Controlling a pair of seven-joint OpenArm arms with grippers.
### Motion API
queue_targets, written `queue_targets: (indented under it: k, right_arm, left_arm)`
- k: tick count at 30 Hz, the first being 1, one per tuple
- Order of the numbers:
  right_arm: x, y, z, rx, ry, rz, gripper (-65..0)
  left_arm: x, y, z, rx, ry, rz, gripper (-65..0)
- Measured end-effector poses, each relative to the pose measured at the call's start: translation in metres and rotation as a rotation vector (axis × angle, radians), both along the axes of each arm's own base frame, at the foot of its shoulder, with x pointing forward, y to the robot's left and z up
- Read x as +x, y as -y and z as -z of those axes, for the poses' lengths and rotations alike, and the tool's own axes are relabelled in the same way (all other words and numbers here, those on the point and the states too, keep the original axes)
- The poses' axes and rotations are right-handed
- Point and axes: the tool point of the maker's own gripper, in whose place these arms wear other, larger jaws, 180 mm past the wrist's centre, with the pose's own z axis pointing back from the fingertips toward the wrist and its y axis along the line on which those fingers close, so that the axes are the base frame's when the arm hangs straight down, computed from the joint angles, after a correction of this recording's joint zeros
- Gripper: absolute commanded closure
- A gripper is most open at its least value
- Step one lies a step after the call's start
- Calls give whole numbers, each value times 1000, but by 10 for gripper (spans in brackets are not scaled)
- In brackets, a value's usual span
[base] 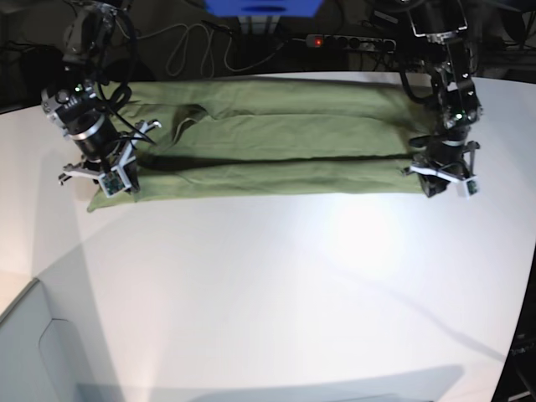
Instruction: Fold the T-shirt properly
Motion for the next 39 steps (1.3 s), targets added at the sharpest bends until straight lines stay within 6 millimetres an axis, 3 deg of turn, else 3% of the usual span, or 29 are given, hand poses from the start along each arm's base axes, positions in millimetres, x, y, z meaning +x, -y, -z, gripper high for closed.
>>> queue_targets:
  k: [3,6,16,23,28,33,39]
  right_arm:
    - [0,0,0,1,0,0,-1]
    - [0,1,1,-5,-4,1,-1]
    - [0,1,1,-4,-3,1,-1]
    - [3,-6,-2,25,9,15,-1]
    - [8,-7,-6,30,26,15,-1]
    - [8,-9,-8,54,33,12,-1]
    - [32,-15,-32,101,117,0,-1]
  left_arm:
    - [-1,9,6,-16,-13,16,-103]
    - [-2,6,5,-9,-11,13,0]
    - [-1,4,1,-4,0,8,0]
    - [7,11,-40,29,95,37,0]
    - [6,-3,-63,50,155,-11,0]
    - [-2,-10,-67,57,138,-23,0]
    - [6,-9,-73,55,156,-19,0]
